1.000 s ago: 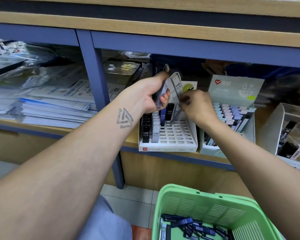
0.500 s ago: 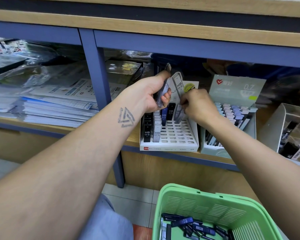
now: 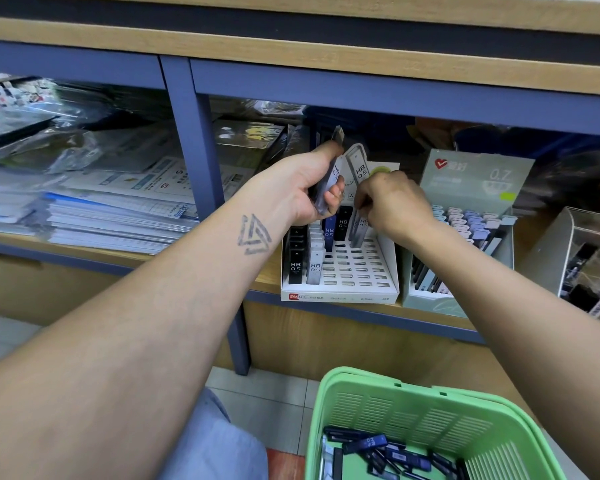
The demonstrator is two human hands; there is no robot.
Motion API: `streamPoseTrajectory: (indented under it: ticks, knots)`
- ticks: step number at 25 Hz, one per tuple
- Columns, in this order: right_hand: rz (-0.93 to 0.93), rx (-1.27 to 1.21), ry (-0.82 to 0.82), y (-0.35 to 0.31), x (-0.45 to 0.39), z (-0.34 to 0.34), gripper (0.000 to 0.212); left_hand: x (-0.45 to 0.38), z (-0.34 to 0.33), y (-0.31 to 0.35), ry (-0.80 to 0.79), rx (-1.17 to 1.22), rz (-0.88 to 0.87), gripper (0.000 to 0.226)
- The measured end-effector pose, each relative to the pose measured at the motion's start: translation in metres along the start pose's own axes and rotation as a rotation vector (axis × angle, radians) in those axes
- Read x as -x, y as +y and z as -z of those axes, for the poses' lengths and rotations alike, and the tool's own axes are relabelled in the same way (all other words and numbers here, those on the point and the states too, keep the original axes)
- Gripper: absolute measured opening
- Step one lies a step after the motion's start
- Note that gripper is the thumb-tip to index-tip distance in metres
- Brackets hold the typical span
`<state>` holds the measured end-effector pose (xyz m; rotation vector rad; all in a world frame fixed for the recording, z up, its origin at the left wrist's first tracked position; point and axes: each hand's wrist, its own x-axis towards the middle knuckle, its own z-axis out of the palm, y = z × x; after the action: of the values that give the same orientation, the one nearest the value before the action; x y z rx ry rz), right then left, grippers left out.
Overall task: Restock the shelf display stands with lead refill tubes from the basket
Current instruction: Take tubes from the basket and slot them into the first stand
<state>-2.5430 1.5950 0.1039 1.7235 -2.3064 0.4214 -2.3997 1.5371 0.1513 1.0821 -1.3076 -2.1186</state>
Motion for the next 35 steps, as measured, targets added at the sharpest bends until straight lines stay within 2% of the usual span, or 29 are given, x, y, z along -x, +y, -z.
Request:
streamPoseTrajectory:
  ticks: [6,12,18,23,26,28,31,33,35]
  knots:
    - [-0.034,-0.043,0.069,0.000,0.003,-0.004,0.012,0.001,-0.002,0.000,0.008,-0.022,-0.008,0.035]
    - [0.002,-0.027,-0.002,0.002,0.001,-0.004,0.013,0.000,-0.001,-0.001,0.010,-0.019,-0.009,0.035]
    - [0.013,-0.036,0.118,0.009,0.008,-0.026,0.012,-0.002,-0.002,-0.001,0.006,-0.031,-0.005,0.038]
    - [0.081,-0.071,0.147,0.009,0.020,-0.033,0.024,-0.005,0.001,-0.003,0.003,-0.024,-0.001,0.034]
    - [0.006,-0.111,0.144,0.007,0.021,-0.024,0.031,-0.006,0.004,-0.006,-0.003,0.018,0.019,0.023]
    - [-0.093,-0.409,0.159,0.002,0.017,-0.013,0.027,-0.006,0.005,-0.009,-0.002,0.024,0.033,0.020]
    - [-0.330,-1.257,0.021,-0.013,0.015,0.010,0.013,-0.004,0.006,-0.012,-0.038,-0.018,0.039,0.016]
    - [-0.372,-1.477,-0.112,-0.014,0.015,0.018,0.023,-0.002,0.006,-0.013,-0.056,-0.032,0.042,0.019]
    - [-0.386,-1.533,-0.191,-0.010,0.017,0.021,0.023,0.000,0.005,-0.013,-0.063,-0.033,0.050,0.020]
